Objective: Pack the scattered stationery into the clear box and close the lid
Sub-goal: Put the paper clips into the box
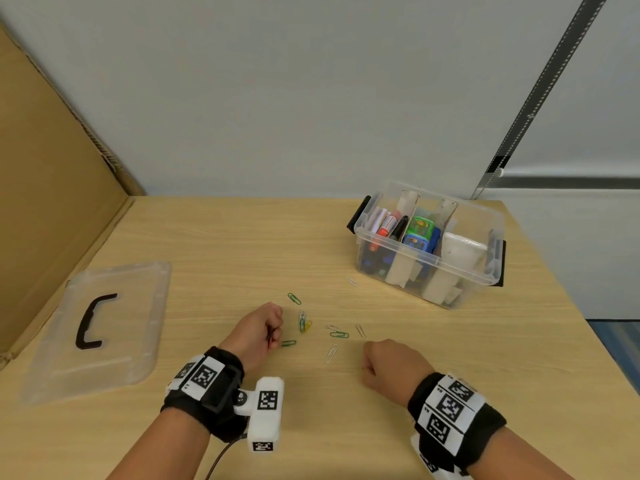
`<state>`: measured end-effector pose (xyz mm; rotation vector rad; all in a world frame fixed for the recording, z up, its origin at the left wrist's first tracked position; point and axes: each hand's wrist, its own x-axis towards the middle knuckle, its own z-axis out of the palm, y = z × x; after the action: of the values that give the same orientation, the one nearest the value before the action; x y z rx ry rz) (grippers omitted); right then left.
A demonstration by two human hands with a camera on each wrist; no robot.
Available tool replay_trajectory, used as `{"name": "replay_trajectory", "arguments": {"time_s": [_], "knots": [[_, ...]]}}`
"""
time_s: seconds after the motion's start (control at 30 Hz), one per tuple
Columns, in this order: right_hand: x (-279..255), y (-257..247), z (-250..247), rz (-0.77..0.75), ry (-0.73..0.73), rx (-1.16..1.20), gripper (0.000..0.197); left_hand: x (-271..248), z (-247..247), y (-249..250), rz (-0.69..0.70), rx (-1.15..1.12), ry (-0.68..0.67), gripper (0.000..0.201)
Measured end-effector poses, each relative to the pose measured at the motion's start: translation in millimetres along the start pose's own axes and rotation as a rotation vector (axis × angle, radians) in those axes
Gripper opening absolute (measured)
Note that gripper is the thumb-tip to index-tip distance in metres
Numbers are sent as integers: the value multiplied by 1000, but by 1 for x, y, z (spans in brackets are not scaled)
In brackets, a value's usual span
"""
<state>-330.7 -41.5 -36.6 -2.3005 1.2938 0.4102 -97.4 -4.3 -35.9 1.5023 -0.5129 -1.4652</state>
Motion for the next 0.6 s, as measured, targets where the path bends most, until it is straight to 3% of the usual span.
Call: {"name": "replay_trajectory", "arguments": {"time_s": [0.07, 0.13, 0.2, 0.27, 0.33, 0.4, 0.5, 0.6], "knots": [[5, 4, 0, 2, 0, 205, 18, 1, -5, -2, 91, 421, 1, 25], [11, 9, -3, 53, -63, 776, 24, 4, -10, -6, 201, 893, 43, 33], [14, 11, -7, 61, -191, 1471, 24, 3, -10, -8, 243, 1134, 78, 26], [16, 9, -11, -6, -251, 1755, 27, 2, -9, -9, 247, 1217, 61, 18], [22, 5, -12, -30, -237, 1689, 36, 1, -7, -8, 251, 1243, 36, 11], [29, -1, -11, -16, -175, 1458, 34, 0, -3, -4, 265, 1316, 18, 6], [30, -10, -12, -159, -35, 683, 20, 2, 3, -2, 265, 1454, 3, 11], [28, -18, -10, -266, -29, 12, 16, 4, 8, -4, 213, 1498, 7, 13]]}}
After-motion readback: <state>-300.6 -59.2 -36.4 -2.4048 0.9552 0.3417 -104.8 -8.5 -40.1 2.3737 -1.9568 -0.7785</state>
